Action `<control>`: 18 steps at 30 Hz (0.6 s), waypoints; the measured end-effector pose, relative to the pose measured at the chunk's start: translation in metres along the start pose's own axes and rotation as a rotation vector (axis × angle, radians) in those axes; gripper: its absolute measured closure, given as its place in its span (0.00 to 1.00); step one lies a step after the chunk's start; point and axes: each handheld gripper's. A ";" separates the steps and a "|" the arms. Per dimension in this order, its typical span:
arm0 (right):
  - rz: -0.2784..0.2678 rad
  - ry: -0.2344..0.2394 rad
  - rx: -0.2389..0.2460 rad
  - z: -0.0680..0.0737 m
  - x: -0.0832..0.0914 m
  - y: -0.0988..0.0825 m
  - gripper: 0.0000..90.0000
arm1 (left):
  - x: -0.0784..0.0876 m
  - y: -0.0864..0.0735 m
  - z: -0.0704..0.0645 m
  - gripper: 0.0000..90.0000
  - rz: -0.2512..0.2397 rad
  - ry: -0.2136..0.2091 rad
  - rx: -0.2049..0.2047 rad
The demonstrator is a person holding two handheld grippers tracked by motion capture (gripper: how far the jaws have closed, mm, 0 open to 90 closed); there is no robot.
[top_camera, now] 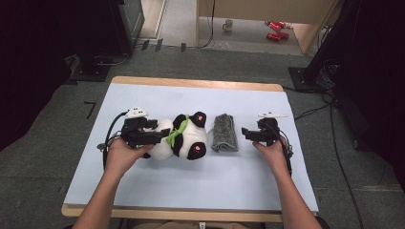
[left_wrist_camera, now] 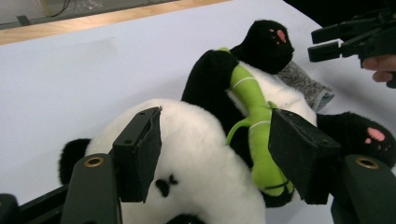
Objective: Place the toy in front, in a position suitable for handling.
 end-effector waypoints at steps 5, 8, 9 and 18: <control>-0.034 0.061 0.003 0.014 0.000 0.008 0.28 | 0.009 -0.009 0.005 0.36 -0.012 0.027 -0.021; -0.027 0.073 0.030 0.025 -0.007 0.011 0.28 | 0.013 -0.016 0.007 0.35 -0.020 0.036 -0.011; -0.020 0.085 0.038 0.031 -0.012 0.013 0.30 | 0.015 -0.018 0.008 0.35 -0.017 0.040 -0.010; 0.029 0.133 0.061 0.052 -0.031 0.016 0.32 | 0.025 -0.040 0.015 0.34 -0.026 0.080 0.006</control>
Point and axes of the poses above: each handheld gripper's, and its own axes: x roughly backward along the jaws, y roughly out of its top, z roughly to its left, and after that the axes turned 5 degrees about z, right-handed
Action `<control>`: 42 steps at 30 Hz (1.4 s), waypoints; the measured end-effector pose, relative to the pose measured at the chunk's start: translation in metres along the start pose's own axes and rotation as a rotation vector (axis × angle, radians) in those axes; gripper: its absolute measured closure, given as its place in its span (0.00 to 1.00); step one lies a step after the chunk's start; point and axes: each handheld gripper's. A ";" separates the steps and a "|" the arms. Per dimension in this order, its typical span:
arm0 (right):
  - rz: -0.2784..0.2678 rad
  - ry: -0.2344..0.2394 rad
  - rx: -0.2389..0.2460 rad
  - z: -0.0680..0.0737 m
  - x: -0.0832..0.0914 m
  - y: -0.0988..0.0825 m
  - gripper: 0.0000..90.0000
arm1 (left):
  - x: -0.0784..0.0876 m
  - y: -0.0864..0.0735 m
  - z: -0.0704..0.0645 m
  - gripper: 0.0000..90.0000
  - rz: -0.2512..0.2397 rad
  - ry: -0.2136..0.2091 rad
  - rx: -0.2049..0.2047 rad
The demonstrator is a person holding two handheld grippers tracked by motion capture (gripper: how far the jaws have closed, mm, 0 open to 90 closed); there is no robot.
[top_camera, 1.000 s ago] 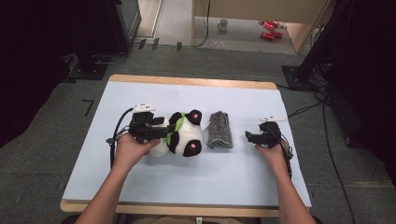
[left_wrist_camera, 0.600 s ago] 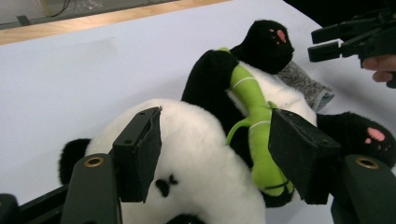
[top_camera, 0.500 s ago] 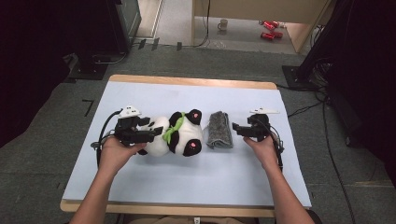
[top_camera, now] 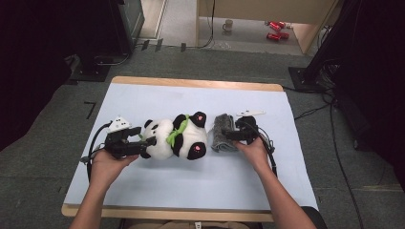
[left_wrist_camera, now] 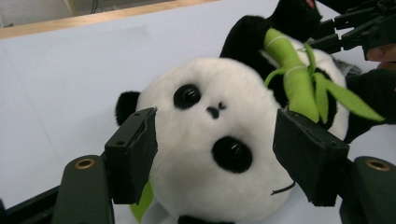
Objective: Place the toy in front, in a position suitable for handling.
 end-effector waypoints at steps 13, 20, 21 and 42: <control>0.064 0.000 -0.022 -0.002 -0.022 -0.006 0.36 | -0.010 -0.022 0.001 0.31 0.003 -0.036 0.019; 0.068 0.039 0.026 0.005 -0.024 -0.006 0.59 | -0.022 -0.024 0.000 0.27 0.028 -0.055 0.008; 0.074 0.059 0.011 0.005 -0.023 -0.006 0.66 | -0.024 -0.024 0.000 0.25 0.029 -0.056 0.008; 0.147 0.093 -0.049 -0.005 -0.005 0.011 0.84 | -0.043 -0.031 0.018 0.15 0.028 -0.124 0.026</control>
Point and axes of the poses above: each handheld gripper's, and its own axes: x roughly backward along the jaws, y roughly out of its top, z roughly to its left, and after that the axes turned 5 degrees about z, right-handed
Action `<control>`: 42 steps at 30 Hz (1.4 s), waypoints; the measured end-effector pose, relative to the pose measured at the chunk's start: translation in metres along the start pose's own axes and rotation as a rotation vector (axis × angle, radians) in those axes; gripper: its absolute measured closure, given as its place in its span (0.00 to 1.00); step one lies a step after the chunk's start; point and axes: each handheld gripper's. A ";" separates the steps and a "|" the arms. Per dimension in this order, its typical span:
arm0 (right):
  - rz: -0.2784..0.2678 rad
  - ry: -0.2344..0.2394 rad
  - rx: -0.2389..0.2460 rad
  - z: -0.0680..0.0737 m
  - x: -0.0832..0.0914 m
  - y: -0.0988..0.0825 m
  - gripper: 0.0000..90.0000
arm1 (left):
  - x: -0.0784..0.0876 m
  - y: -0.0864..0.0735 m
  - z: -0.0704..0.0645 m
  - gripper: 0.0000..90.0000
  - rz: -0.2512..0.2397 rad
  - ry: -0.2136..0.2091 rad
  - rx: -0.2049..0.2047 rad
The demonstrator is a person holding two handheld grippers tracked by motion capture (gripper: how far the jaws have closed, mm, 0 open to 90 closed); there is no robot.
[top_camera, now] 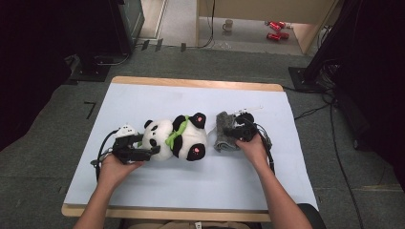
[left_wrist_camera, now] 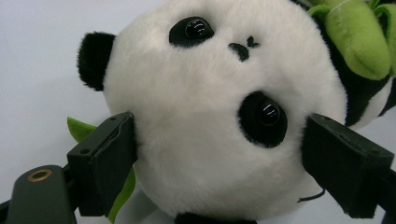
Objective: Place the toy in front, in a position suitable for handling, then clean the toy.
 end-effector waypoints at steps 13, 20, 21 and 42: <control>-0.016 0.035 0.024 0.007 0.025 0.020 0.84 | 0.001 -0.003 -0.003 0.19 -0.007 0.010 -0.011; -0.016 0.040 0.038 0.010 0.040 0.037 0.84 | 0.003 -0.004 -0.006 0.19 0.005 0.021 -0.004; -0.022 0.031 0.033 0.012 0.043 0.040 0.84 | 0.003 -0.004 -0.006 0.19 0.004 0.019 -0.001; -0.055 0.087 0.102 0.055 0.083 0.093 0.83 | 0.002 -0.012 -0.008 0.18 -0.027 0.019 0.034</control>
Point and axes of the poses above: each handheld gripper's, and its own axes: x roughly backward along the jaws, y roughly out of its top, z roughly to its left, and after that the axes turned 5 degrees about z, right-handed
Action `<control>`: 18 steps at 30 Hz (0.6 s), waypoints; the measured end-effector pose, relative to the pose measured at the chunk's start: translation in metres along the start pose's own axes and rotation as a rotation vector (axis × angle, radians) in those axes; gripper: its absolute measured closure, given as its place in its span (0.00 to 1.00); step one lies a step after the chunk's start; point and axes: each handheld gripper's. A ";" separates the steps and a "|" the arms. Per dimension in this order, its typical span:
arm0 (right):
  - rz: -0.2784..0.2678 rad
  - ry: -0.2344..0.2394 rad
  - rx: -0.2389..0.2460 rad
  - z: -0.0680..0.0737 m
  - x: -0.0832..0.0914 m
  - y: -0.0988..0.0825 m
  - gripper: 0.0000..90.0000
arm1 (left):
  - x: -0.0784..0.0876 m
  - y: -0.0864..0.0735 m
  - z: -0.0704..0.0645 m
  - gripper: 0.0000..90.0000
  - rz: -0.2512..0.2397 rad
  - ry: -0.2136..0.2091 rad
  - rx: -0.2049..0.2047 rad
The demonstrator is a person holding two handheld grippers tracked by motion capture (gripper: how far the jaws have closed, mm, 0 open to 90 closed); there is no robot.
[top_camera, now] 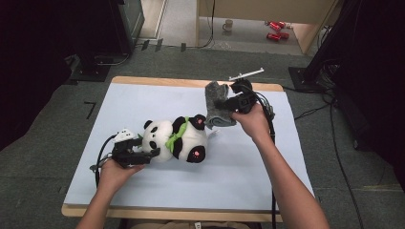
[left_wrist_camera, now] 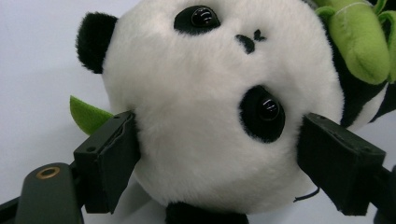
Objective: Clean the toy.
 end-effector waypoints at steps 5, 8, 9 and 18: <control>-0.005 0.020 0.005 0.015 -0.003 0.010 0.83 | 0.000 0.000 0.001 0.16 -0.003 -0.006 0.010; 0.004 0.034 0.020 0.024 -0.008 0.014 0.83 | 0.001 0.003 0.001 0.15 0.009 -0.008 0.007; 0.007 0.040 0.027 0.028 -0.011 0.017 0.83 | 0.001 0.003 0.001 0.15 0.012 -0.010 0.008; 0.035 0.068 0.070 0.054 -0.032 0.033 0.83 | 0.001 0.005 0.002 0.15 0.015 -0.015 0.007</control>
Point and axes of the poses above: each handheld gripper's, and its own axes: x roughly backward along the jaws, y roughly out of its top, z roughly to its left, and after that the axes turned 5 degrees about z, right-handed
